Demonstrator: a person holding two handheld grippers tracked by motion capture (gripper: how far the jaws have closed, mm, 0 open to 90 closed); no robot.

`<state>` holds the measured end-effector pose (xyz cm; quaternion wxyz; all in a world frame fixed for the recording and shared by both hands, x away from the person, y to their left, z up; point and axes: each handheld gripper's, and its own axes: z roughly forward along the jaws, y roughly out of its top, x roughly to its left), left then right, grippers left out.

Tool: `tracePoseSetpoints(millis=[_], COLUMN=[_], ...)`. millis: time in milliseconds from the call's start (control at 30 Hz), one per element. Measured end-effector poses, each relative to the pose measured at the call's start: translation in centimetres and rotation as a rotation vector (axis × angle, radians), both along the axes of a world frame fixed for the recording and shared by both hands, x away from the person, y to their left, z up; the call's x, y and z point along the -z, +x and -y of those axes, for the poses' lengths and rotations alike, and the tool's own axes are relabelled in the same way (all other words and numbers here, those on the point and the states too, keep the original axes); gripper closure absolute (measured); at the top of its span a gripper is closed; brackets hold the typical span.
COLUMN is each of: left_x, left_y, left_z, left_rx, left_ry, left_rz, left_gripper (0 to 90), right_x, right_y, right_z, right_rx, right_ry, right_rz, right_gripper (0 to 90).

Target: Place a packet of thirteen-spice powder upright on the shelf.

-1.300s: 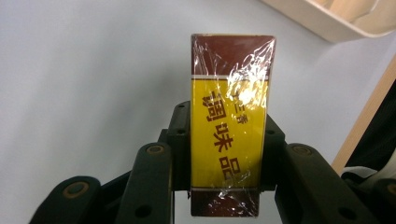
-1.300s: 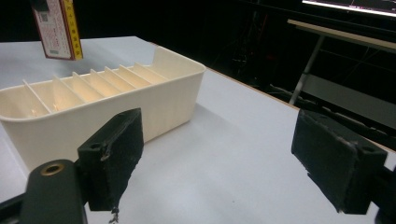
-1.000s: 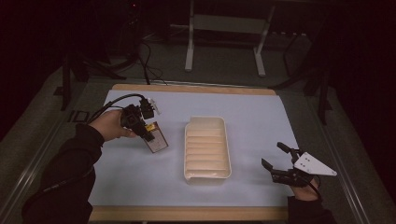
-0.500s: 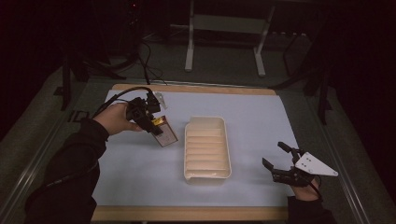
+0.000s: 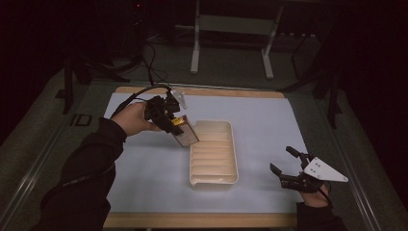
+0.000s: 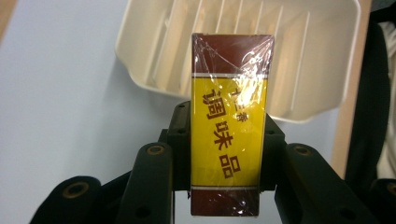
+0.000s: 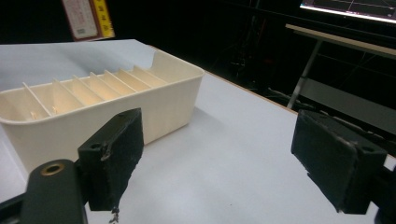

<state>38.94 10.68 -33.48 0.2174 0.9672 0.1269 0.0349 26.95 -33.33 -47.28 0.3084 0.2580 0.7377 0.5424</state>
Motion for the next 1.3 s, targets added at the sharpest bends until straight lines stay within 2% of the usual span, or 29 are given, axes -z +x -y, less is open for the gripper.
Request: tracePoseSetpoints(millis=[33,200,467,600,767,900,1167,1200,1267,1300], left_x=[-0.1,0.0,0.7,1.5,2.6,3.2,3.8,3.9,3.9,4.0], left_y=[0.1,0.4,1.2,1.2,1.4,1.4,1.8,1.9,1.9,2.0], left_z=[0.6,1.8,3.1,4.0,4.8,5.2,5.4,5.4,5.4,5.4], left_rx=[0.013,0.045,0.072,0.112,0.129,0.136,0.128,0.124,0.122,0.127], left_ry=[-0.016,-0.035,-0.076,-0.134,-0.141,-0.135,-0.121,-0.121,-0.122,-0.121], left_rz=[0.007,0.021,0.007,0.002,-0.013,-0.007,-0.017,-0.028,-0.016,-0.023], left_gripper=[67.8,67.9,67.9,68.0,68.0,68.0,68.0,68.0,68.0,68.0], right_x=[0.0,0.0,0.1,0.1,0.1,0.1,0.1,0.1,0.1,0.1], right_y=[0.0,0.0,0.0,0.0,0.0,0.0,0.0,0.0,0.0,0.0], right_z=[0.0,0.0,0.0,0.0,0.0,0.0,-0.1,-0.1,-0.1,-0.1], right_rx=[0.000,-0.003,-0.010,-0.013,-0.016,-0.016,-0.026,-0.025,-0.026,-0.026], right_ry=[0.000,0.001,0.000,0.002,0.002,0.003,-0.002,-0.002,-0.002,-0.002], right_rz=[0.003,0.002,0.000,0.001,0.003,0.002,0.005,0.004,0.005,0.005], right_gripper=[17.0,17.0,17.1,17.1,17.1,17.1,17.1,17.1,17.1,17.1])
